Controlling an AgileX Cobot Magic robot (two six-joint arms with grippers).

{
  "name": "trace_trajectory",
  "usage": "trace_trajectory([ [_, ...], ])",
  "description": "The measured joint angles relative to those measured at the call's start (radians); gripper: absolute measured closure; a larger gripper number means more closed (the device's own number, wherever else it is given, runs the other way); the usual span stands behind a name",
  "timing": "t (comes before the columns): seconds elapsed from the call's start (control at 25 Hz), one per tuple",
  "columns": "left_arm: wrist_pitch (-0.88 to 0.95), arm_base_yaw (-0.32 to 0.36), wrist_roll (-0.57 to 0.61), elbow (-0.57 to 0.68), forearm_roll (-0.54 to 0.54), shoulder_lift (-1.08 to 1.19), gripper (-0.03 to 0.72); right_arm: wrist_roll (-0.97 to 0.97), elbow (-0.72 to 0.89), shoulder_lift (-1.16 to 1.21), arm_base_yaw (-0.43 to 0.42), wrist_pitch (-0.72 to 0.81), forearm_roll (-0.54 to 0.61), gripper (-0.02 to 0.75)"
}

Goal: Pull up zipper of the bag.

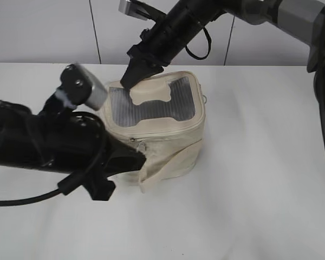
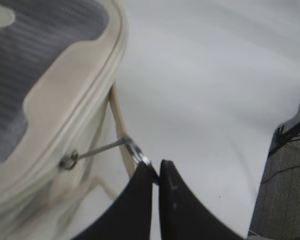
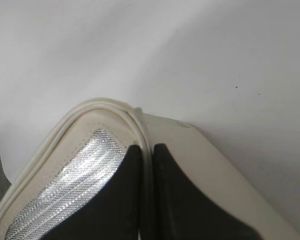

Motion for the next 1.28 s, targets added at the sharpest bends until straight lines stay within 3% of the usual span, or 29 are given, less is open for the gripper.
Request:
trace_trajectory([
  [0.2,0.010,-0.057,0.006,-0.117,0.001,0.116,0.691,0.000,0.000,0.000,-0.003,0.000,0.000,0.695],
  [0.44,0.014,-0.062,-0.046,-0.127,0.010,0.121,0.681,0.004,0.000,0.000,-0.003,0.000,-0.002,0.696],
  [0.56,0.043,-0.063,-0.180,-0.127,0.115,0.083,0.569,0.033,0.000,0.000,-0.007,-0.001,-0.005,0.681],
  [0.68,0.068,-0.045,-0.379,-0.128,0.286,0.015,0.369,0.046,-0.002,-0.001,-0.020,-0.002,0.001,0.529],
  [0.76,0.071,-0.014,-0.502,-0.128,0.393,-0.034,0.302,0.064,-0.002,-0.003,-0.038,-0.002,0.000,0.399],
  [0.84,0.072,0.028,-0.572,-0.128,0.455,-0.084,0.281,0.088,-0.002,-0.010,-0.064,-0.002,-0.001,0.338],
  [1.08,0.047,0.212,-0.631,-0.174,0.497,-0.123,0.281,0.112,-0.002,-0.070,-0.184,-0.002,0.013,0.339],
  [1.28,0.109,0.291,-0.635,-0.378,0.528,-0.001,0.294,0.103,0.085,-0.153,-0.275,-0.006,0.047,0.342],
])
